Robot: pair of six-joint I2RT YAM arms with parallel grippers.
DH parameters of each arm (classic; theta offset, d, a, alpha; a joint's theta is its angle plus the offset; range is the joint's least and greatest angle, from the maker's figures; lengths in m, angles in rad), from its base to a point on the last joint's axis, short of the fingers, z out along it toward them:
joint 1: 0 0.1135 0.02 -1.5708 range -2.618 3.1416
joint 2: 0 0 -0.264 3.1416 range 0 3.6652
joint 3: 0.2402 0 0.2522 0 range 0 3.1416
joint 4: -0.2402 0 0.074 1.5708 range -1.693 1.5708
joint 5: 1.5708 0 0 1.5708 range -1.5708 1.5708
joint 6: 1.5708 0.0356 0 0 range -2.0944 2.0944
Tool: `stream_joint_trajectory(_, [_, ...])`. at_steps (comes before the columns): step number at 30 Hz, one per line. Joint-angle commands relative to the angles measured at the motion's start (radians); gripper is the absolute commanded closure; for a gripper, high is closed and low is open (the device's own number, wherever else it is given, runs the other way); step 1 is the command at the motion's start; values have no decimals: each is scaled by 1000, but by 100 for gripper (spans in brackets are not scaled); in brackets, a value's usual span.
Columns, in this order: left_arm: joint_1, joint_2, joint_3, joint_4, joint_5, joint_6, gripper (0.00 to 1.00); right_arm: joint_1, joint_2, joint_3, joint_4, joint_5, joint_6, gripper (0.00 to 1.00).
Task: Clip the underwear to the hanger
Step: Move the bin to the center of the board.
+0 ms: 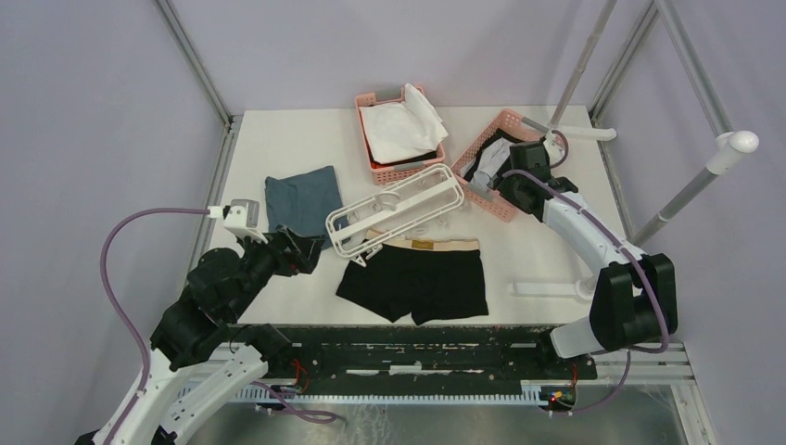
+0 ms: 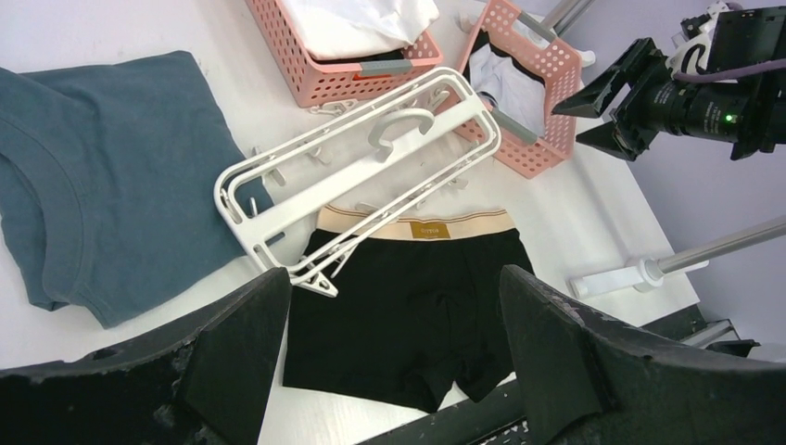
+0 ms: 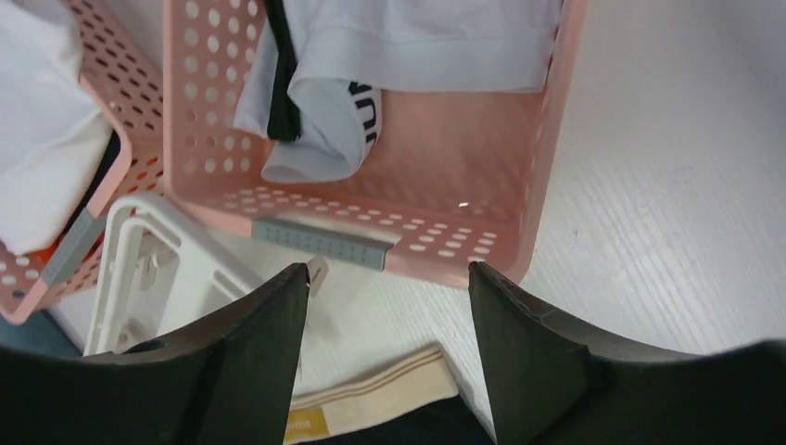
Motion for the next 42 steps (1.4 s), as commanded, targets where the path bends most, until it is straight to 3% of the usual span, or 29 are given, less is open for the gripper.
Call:
stream_joint_trajectory(1, [3,5,-10,23,26,6,10,-71,84,18,102,-7,90,28])
stream_joint_trajectory(5, [3,1,-17,22,28,-2,11,-146,171,53,30,-54,136,28])
stream_joint_trajectory(12, [3,-2,-15,3,16,8,11,-246,147,58,-173,264,242,25])
stream_joint_trajectory(16, [3,-1,-19,1,15,12,11,-251,112,143,-233,424,151,24])
stream_joint_trajectory(18, [3,3,-24,4,14,10,11,-251,95,180,-157,355,4,25])
stream_joint_trajectory(22, [3,11,-44,20,22,6,11,-239,25,162,22,-54,-227,29])
stream_joint_trajectory(25, [3,19,-48,28,33,2,11,-193,-24,113,95,-173,-246,28])
stream_joint_trajectory(28, [3,24,-52,34,36,1,11,-74,-32,127,46,-203,-242,27])
stream_joint_trajectory(30, [3,28,-56,38,35,3,10,60,-13,135,21,-180,-253,27])
stream_joint_trajectory(33, [3,36,-54,38,40,3,10,152,36,137,1,-143,-239,26])
stream_joint_trajectory(38, [3,28,-58,32,44,-2,11,161,135,146,-46,-39,-226,26])
stream_joint_trajectory(42, [3,28,-66,29,48,-6,10,144,225,211,-177,244,-271,24])
